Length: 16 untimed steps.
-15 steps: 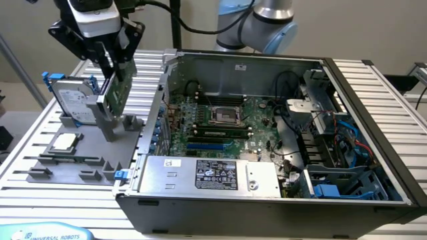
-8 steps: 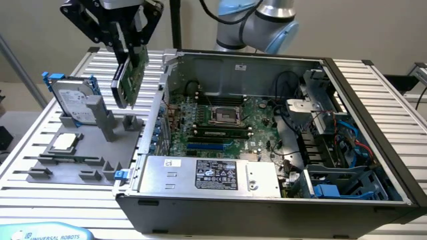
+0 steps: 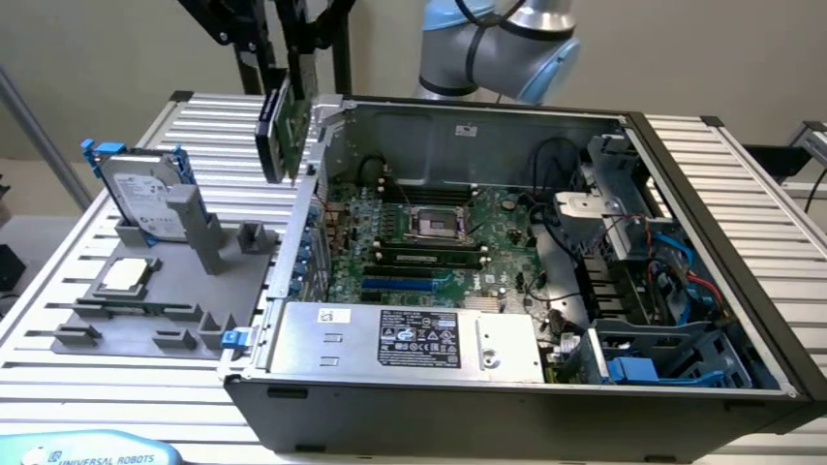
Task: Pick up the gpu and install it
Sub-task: 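Pick up the gpu and move the gpu toward the slot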
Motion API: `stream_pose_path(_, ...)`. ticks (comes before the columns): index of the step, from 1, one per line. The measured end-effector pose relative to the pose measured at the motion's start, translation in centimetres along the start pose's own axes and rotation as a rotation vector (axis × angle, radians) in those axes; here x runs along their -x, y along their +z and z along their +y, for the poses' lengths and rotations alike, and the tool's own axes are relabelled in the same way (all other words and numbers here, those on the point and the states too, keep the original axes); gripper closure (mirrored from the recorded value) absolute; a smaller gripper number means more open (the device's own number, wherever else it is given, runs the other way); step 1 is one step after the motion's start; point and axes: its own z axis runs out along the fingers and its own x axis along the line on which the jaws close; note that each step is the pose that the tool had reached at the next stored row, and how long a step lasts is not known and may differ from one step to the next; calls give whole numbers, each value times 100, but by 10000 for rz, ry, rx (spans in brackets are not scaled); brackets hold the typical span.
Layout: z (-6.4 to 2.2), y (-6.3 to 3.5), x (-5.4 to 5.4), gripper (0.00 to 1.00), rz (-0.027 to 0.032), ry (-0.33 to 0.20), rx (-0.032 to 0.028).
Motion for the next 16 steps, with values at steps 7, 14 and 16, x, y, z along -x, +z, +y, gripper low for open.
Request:
stream_pose_path(7, 0, -8, 318, 73, 8, 1, 2)
stream_pose_path(14, 0, 19, 638, 73, 8, 0, 3)
stream_pose_path(16, -1, 35, 726, 73, 8, 0, 2)
